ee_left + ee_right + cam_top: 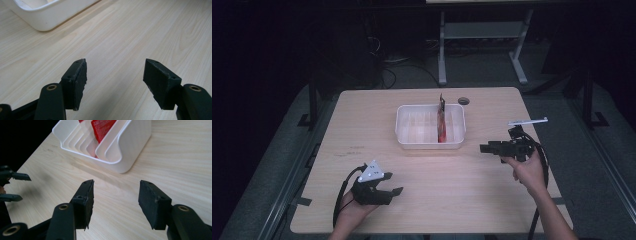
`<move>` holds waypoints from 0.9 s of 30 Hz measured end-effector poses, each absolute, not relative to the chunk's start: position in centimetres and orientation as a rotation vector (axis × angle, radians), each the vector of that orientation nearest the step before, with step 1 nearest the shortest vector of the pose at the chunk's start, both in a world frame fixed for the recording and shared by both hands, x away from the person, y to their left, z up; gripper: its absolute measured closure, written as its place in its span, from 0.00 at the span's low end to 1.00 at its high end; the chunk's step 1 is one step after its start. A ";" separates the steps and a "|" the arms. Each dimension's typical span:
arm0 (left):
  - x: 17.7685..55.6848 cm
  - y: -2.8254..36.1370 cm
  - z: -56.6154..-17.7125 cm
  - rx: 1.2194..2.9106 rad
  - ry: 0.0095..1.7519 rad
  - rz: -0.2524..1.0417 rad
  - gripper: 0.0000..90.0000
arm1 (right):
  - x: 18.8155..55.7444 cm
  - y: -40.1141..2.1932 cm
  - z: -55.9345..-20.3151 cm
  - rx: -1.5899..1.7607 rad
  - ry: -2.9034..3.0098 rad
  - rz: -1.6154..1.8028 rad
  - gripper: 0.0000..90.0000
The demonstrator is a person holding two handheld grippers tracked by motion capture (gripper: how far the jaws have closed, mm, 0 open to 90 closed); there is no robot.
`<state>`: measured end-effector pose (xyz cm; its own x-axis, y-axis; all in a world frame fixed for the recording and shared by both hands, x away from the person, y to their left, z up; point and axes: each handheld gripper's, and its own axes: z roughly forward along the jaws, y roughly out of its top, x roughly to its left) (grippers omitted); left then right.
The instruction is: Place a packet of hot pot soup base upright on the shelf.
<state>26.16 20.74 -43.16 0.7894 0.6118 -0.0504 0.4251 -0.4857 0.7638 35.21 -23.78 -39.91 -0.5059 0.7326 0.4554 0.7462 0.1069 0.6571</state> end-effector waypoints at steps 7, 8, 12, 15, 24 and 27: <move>26.2 20.7 -43.3 2.158 0.768 0.285 0.39 | 34.5 -24.5 -40.7 -1.555 -2.319 -1.384 0.50; 26.2 20.7 -43.3 2.162 0.764 0.288 0.39 | 34.4 -24.6 -40.8 -1.558 -2.317 -1.380 0.50; 26.2 20.7 -43.2 2.159 0.766 0.288 0.39 | 33.9 -25.0 -41.2 -1.560 -2.308 -1.381 0.49; 26.2 20.7 -43.3 2.162 0.770 0.284 0.39 | 33.6 -25.2 -41.3 -1.561 -2.315 -1.372 0.49; 26.2 20.7 -43.4 2.166 0.769 0.283 0.39 | 32.4 -26.2 -42.0 -1.576 -2.315 -1.363 0.48; 26.2 20.7 -43.4 2.166 0.770 0.283 0.39 | 32.2 -26.3 -42.1 -1.576 -2.321 -1.363 0.48</move>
